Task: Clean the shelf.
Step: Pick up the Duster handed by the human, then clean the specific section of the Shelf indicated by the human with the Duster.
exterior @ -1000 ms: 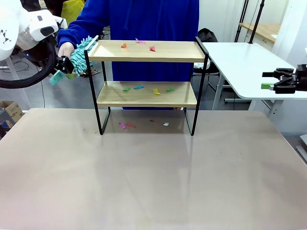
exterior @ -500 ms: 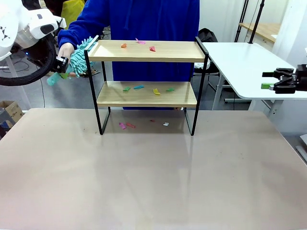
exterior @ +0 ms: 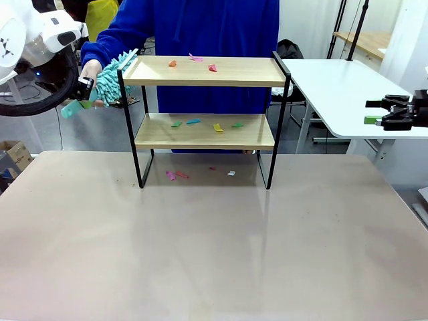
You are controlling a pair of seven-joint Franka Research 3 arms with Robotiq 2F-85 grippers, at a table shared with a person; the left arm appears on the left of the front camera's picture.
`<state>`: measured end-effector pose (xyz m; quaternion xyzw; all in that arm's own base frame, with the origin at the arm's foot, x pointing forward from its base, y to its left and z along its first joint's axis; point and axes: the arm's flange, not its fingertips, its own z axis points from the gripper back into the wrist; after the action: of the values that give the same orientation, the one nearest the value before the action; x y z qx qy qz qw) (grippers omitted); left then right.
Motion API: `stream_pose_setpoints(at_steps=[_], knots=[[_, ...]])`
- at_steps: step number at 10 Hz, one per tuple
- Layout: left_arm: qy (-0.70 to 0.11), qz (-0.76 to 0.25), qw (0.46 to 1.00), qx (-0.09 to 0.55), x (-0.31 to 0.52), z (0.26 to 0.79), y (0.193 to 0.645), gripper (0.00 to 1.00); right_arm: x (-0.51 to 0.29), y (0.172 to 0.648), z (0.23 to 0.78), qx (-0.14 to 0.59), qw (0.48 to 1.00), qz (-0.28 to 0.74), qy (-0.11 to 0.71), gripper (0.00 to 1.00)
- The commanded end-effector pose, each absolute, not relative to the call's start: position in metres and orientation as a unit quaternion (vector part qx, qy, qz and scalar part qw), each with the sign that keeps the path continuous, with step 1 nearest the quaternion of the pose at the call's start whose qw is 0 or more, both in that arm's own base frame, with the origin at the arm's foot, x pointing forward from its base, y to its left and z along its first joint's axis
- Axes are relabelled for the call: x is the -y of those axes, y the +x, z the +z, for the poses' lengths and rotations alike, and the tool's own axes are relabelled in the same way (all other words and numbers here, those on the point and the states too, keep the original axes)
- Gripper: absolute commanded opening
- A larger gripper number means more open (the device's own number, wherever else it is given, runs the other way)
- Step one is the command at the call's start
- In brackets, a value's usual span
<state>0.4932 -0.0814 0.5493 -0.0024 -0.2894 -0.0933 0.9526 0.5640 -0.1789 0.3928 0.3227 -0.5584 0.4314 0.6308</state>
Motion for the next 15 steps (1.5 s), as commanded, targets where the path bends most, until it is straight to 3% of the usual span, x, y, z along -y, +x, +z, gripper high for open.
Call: stream_pose_setpoints(at_steps=[1, 10, 11, 15], knots=[[-0.001, -0.099, 0.951, 0.291, 0.081, 0.550, 0.493, 0.00, 0.177, 0.565, 0.396, 0.559, 0.629, 0.434, 0.322, 1.00], [-0.001, -0.099, 0.951, 0.291, 0.081, 0.550, 0.493, 0.00, 0.177, 0.565, 0.396, 0.559, 0.629, 0.434, 0.322, 1.00], [-0.003, -0.095, 0.953, 0.287, 0.083, 0.547, 0.494, 0.13, 0.177, 0.565, 0.396, 0.559, 0.629, 0.434, 0.322, 1.00], [0.059, -0.253, 0.933, 0.251, 0.014, 0.588, 0.450, 0.13, 0.177, 0.565, 0.396, 0.559, 0.629, 0.434, 0.322, 1.00]])
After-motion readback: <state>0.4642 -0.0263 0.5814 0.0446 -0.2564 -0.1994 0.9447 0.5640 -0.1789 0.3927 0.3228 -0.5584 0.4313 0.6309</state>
